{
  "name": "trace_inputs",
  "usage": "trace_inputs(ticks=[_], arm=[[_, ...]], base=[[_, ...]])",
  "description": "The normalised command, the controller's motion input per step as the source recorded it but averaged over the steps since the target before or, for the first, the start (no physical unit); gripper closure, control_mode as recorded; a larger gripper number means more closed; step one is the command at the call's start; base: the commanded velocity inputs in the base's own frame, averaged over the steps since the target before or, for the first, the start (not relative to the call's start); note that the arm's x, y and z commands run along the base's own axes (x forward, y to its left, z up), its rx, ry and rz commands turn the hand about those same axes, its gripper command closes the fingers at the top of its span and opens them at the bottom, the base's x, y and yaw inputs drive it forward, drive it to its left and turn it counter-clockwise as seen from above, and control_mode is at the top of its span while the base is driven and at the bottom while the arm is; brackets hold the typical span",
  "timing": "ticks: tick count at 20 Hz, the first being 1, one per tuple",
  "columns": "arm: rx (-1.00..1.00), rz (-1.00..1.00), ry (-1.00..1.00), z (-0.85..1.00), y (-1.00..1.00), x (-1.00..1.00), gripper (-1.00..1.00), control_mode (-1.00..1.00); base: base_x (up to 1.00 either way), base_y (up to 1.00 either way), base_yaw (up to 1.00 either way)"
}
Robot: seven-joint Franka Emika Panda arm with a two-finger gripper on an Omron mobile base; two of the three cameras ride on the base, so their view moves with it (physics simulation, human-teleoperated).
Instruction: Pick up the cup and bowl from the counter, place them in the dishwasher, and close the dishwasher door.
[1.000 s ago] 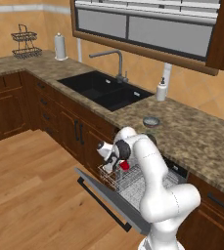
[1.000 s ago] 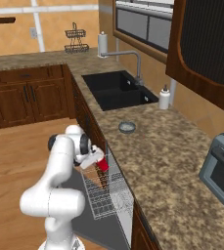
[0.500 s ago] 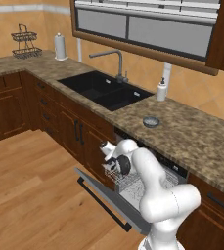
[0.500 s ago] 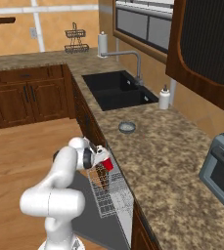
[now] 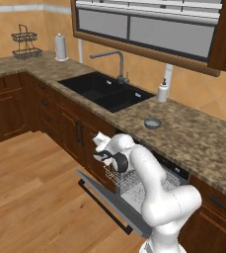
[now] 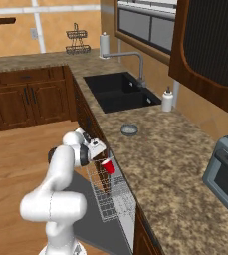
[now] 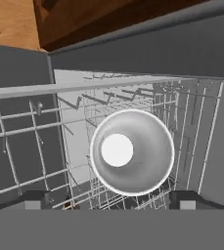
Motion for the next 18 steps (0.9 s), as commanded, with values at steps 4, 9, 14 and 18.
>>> trace_inputs(ticks=[4, 9, 14, 18], arm=[[0.0, 0.0, -0.24, 0.99, 0.06, -0.85, -1.0, -1.0], [0.0, 0.01, -0.27, 1.0, -0.01, -1.0, -1.0, -1.0], [0.0, 0.0, -0.28, 1.0, -0.02, -0.95, -1.0, -1.0], [0.04, 0.0, -0.44, 1.0, -0.36, -0.98, -1.0, -1.0]], base=[[0.0, 0.0, 0.0], [0.0, 0.0, 0.0], [0.0, 0.0, 0.0], [0.0, 0.0, 0.0]])
